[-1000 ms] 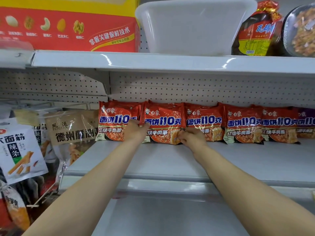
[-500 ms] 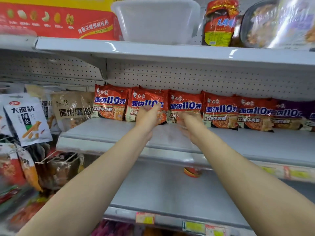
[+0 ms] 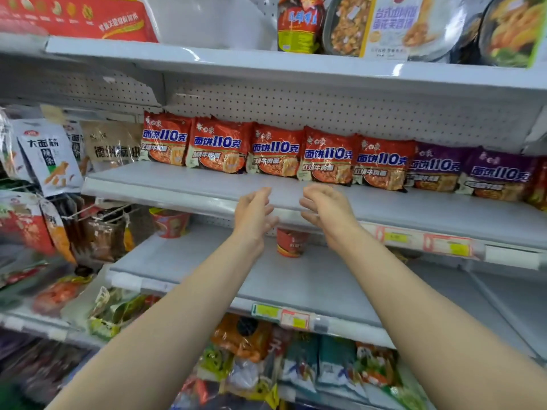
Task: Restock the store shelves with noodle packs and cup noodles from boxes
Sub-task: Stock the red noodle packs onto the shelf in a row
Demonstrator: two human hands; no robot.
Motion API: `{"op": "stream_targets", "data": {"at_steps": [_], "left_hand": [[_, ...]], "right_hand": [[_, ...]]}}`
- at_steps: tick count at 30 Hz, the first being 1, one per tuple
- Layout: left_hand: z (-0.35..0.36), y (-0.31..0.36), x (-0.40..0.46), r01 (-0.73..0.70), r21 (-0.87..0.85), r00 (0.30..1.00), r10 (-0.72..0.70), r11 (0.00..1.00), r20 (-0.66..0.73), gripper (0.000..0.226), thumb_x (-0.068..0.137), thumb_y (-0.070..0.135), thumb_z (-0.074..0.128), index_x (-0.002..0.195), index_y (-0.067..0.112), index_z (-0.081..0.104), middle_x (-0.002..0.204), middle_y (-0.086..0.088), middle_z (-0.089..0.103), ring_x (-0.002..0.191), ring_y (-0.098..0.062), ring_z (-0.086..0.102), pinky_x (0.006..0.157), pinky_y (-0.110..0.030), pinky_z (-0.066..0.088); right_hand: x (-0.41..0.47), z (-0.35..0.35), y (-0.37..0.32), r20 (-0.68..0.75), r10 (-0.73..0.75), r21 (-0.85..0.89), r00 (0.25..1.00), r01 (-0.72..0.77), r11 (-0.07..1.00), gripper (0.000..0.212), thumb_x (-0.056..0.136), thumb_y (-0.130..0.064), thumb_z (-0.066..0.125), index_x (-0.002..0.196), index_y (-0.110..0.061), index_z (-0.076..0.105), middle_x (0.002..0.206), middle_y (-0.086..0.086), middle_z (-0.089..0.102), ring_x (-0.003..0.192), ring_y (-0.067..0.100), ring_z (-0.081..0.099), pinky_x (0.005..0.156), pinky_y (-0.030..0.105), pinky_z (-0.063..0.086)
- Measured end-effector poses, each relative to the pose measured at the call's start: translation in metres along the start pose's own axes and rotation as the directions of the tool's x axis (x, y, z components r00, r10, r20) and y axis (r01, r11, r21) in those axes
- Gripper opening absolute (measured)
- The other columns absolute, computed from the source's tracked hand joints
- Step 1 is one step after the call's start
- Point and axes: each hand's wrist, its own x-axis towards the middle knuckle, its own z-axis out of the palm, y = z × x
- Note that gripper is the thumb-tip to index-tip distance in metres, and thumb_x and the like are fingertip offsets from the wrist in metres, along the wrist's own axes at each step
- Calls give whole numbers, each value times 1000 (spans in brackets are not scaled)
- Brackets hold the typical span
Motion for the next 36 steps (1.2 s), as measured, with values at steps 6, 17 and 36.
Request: {"op": "stream_targets", "data": {"at_steps": [6, 17, 36], "left_hand": [[8, -62, -60, 85, -26, 996, -85, 996, -15, 13, 98, 32, 63, 102, 21, 56, 112, -5, 63, 105, -16, 63, 92, -45, 57], [-20, -181, -118, 303, 138, 953, -296, 943, -72, 25, 98, 34, 62, 113, 15, 56, 111, -6, 62, 105, -18, 62, 85, -35, 56], [-181, -430, -182, 782, 334, 619, -716, 526, -322, 33, 95, 42, 66, 109, 13, 63, 109, -9, 67, 99, -19, 65, 81, -38, 58]], "right_hand": [[-49, -51, 39, 9, 52, 22, 999, -52, 998, 5, 98, -18, 64, 96, -22, 65, 104, 3, 71, 105, 19, 69, 87, 32, 58], [-116, -119, 151, -93, 299, -96, 950, -307, 947, 9, 98, -18, 63, 93, -24, 66, 117, 8, 70, 111, 22, 66, 95, 40, 57], [-234, -213, 445, -387, 770, -150, 507, -859, 490, 10, 80, -33, 73, 80, -23, 75, 83, -3, 74, 88, 24, 72, 86, 45, 59]]}}
